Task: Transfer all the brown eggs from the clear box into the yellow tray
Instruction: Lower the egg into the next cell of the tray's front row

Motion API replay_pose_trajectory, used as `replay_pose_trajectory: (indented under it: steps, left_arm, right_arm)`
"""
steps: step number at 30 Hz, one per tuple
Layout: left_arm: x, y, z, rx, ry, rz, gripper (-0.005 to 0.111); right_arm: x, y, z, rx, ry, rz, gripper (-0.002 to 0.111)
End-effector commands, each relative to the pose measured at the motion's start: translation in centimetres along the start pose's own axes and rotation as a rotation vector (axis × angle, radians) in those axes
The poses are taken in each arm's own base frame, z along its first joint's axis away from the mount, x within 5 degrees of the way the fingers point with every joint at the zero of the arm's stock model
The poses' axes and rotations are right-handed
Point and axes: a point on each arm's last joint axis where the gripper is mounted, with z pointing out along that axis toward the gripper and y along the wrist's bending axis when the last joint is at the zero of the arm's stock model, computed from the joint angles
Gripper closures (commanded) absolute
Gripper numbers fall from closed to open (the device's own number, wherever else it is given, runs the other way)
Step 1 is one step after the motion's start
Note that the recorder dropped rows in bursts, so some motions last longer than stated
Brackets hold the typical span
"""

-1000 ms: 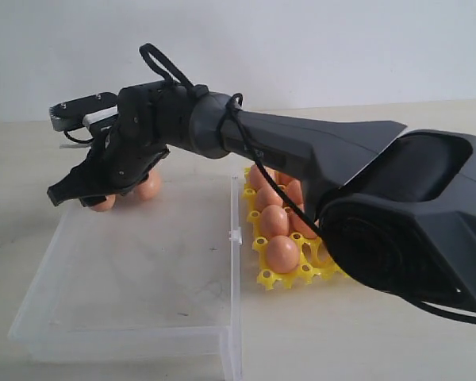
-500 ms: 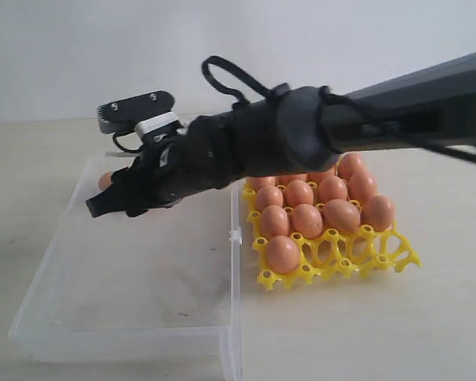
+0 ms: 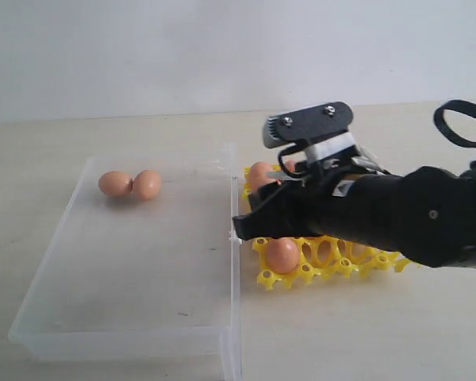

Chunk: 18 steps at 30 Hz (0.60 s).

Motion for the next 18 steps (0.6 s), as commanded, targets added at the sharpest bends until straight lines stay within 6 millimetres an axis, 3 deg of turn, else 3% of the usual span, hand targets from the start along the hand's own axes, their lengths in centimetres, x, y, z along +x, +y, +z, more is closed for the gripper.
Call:
replay_pose_trajectory:
  steps: [1, 10, 18]
  left_arm:
    - [-0.2, 0.0, -0.1, 0.006, -0.016, -0.006, 0.107]
    - [-0.2, 0.0, -0.1, 0.006, -0.016, -0.006, 0.107]
    - [-0.2, 0.0, -0.1, 0.006, -0.016, -0.006, 0.107]
  right_arm:
    - [0.9, -2.2, -0.8, 0.022, 0.093, 0.047, 0.108]
    - [1.3, -4.8, -1.1, 0.05, 0.177, 0.086, 0.108]
    - [1.4, -5.0, -1.1, 0.053, 0.186, 0.1, 0.108]
